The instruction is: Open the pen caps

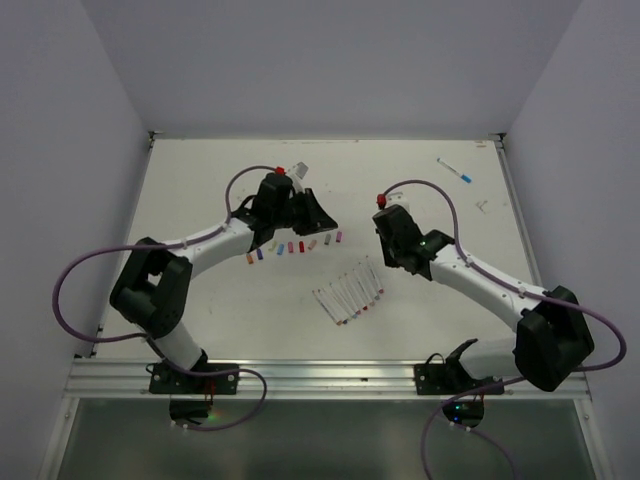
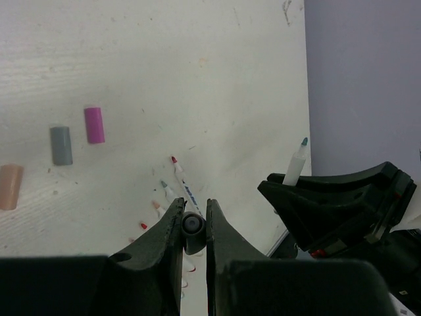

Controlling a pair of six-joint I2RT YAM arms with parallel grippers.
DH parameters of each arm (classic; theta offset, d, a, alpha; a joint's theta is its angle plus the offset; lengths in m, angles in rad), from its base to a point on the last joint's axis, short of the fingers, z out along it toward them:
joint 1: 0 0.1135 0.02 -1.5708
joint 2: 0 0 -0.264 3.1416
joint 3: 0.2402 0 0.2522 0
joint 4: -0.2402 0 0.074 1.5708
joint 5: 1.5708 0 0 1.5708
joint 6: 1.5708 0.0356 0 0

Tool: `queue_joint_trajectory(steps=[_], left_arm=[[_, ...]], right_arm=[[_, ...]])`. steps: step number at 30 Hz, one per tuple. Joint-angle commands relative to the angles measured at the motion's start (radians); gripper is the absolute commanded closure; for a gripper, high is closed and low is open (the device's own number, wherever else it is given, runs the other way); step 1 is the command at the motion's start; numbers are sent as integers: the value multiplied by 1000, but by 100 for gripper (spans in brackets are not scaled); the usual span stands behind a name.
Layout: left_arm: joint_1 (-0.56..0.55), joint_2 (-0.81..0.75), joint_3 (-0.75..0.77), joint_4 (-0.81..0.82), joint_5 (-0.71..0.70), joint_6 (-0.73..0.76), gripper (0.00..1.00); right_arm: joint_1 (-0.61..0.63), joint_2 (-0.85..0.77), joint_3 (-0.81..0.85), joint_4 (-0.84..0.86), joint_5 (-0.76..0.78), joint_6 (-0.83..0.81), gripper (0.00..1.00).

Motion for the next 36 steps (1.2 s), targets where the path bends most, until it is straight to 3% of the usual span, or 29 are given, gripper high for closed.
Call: queue_joint_trajectory(steps=[1,10,15,24,25,29,36], left_arm=[[-34,46,87,28,-13,31,100],[-124,270,297,-98,-67,75,100],[-127,350,332,-95,-57,69,100],[-127,396,403,-127,-74,81,100],[-127,397,406,-136,-79,81,100],[-127,410,423,-156,-99,75,100],[-147,463,492,-234,-140,104,100]], right_arm=[[-27,15,0,-17,-93,-36,100],[-46,222,28,24,-114,-19,100],[-49,262,20,43,-172,4,98],[-47,286,7,27,-231,4,87],[-47,280,-1,26,-223,14,79],[-47,244,-32,20,-222,24,67],[-47,184,-41,27,-203,31,63]])
